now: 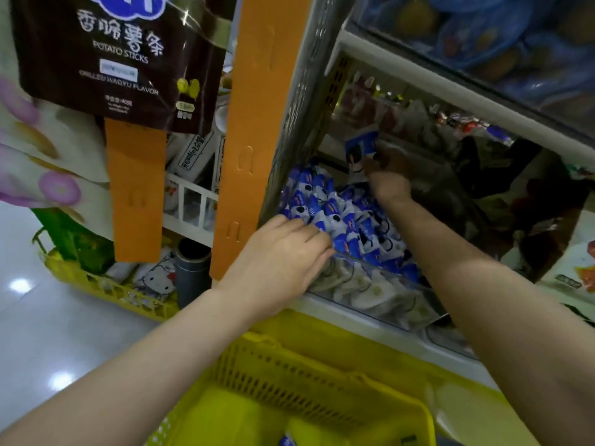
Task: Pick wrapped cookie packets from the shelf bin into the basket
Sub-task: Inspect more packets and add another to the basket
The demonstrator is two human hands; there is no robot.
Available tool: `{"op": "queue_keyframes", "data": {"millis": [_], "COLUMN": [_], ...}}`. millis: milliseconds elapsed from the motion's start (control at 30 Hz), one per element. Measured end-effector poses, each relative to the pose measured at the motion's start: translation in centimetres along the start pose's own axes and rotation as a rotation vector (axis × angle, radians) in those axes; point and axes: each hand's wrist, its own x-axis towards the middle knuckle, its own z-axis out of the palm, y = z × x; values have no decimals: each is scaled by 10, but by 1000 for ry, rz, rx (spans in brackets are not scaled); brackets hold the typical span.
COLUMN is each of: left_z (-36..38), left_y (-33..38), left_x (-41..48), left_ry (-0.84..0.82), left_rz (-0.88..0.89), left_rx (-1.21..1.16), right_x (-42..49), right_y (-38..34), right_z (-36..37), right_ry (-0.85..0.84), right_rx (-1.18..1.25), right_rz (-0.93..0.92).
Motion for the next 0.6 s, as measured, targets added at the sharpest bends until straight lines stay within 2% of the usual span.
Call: {"op": "queue_keyframes", "data": {"millis": [300, 467, 600], "left_z": [6, 7, 8], "left_y": [-7, -7, -7], "left_x": [0, 0, 0], "left_ry": [82, 85, 94], "left_rz": [57, 57, 58], "left_rx": [-1, -6, -11], "right_x": [25, 32, 29], "right_y": [10, -4, -2], "right_z": [28, 42, 39], "right_ry": [-203, -352, -391], "right_rx": [-254, -410, -361], "right_rz": [45, -8, -57]}}
